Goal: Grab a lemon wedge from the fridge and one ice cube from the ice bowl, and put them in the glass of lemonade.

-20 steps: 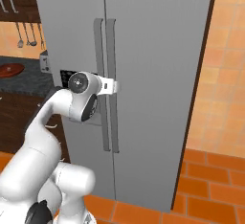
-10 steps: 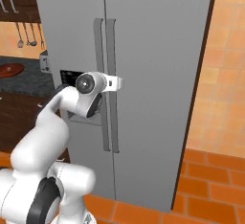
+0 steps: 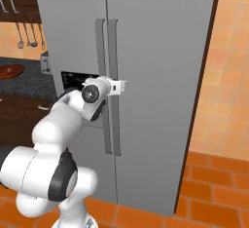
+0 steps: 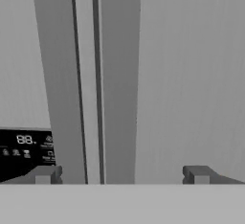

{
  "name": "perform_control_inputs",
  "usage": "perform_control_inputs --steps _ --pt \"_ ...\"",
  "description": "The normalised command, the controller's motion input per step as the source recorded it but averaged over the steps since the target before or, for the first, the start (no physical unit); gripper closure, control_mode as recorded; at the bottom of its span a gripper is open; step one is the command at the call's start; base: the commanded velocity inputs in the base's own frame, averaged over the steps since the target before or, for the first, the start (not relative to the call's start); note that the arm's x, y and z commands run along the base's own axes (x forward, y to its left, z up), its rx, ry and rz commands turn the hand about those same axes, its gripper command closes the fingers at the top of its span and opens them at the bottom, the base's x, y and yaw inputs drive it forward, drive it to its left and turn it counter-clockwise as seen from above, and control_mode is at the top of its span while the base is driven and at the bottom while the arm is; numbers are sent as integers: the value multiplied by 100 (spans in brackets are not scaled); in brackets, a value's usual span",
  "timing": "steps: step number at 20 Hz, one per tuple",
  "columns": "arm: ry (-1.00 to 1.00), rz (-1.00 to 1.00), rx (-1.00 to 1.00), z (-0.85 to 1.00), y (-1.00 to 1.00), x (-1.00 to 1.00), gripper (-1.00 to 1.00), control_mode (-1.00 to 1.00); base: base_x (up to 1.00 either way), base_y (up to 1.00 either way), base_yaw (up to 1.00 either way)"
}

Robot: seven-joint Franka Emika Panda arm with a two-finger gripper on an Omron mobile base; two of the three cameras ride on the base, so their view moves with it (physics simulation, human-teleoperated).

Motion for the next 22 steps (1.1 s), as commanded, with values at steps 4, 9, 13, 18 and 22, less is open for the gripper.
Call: perform_control_inputs --steps 4,9,13,18,22 --pt "-3 2 0 -7 -24 36 -100 -100 0 0 0" --pt "-2 1 0 0 3 20 -100 -100 0 0 0" --pt "-4 0 0 0 -4 34 -100 -100 0 0 0" --pt "0 0 0 0 0 33 -100 -100 0 0 0" --pt "0 0 0 0 0 33 -100 -100 0 0 0"
